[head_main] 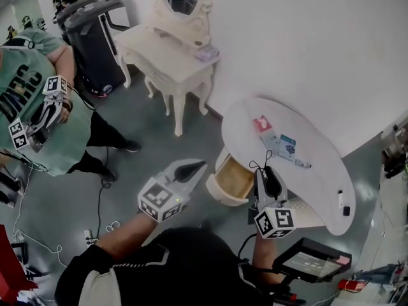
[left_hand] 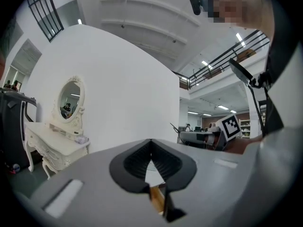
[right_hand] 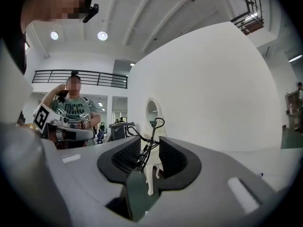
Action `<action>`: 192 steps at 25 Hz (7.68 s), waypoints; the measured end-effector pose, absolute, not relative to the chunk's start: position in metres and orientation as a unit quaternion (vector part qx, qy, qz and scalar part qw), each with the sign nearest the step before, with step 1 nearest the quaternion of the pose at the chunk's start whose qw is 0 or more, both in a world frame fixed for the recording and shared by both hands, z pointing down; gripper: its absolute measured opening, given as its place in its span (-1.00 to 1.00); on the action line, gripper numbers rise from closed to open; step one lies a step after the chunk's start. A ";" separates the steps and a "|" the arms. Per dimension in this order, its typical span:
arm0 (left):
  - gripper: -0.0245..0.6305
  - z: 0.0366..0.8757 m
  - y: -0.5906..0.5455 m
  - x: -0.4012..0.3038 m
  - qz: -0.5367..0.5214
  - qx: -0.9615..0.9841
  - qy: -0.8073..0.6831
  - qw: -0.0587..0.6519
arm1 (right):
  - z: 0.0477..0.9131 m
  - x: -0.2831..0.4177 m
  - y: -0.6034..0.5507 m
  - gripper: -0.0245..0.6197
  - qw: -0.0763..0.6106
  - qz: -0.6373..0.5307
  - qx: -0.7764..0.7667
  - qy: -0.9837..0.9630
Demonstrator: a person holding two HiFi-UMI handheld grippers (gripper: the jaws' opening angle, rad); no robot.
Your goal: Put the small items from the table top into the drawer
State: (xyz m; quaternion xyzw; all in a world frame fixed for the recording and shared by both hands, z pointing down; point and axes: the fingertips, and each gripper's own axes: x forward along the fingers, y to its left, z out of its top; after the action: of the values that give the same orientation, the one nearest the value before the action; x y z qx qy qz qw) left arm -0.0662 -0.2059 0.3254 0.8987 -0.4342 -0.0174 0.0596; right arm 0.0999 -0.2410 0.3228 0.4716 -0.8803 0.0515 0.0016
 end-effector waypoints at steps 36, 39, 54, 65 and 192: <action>-0.93 0.453 -0.306 -0.030 0.035 0.887 -0.439 0.137 | 0.475 0.087 -0.331 -0.54 0.121 0.095 0.340 -0.928; -0.93 0.476 -0.305 -0.029 0.047 0.889 -0.428 0.156 | 0.500 0.085 -0.325 -0.54 0.145 0.101 0.332 -0.927; -0.93 0.581 -0.327 -0.023 0.081 0.890 -0.394 0.215 | 0.628 0.083 -0.315 -0.54 0.262 0.133 0.275 -0.916; -0.93 0.636 -0.344 -0.028 0.122 0.885 -0.380 0.240 | 0.699 0.085 -0.312 -0.54 0.355 0.142 0.221 -0.897; -0.93 0.399 -0.211 -0.114 -0.013 0.843 -0.532 0.082 | 0.405 0.005 -0.236 -0.92 0.095 0.006 0.268 -0.959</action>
State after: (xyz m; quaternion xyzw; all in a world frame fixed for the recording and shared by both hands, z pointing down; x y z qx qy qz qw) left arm -0.1141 -0.2108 0.3985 0.8427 -0.5320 -0.0129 0.0818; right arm 0.0045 -0.2358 0.4048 0.2681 -0.9586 0.0063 0.0954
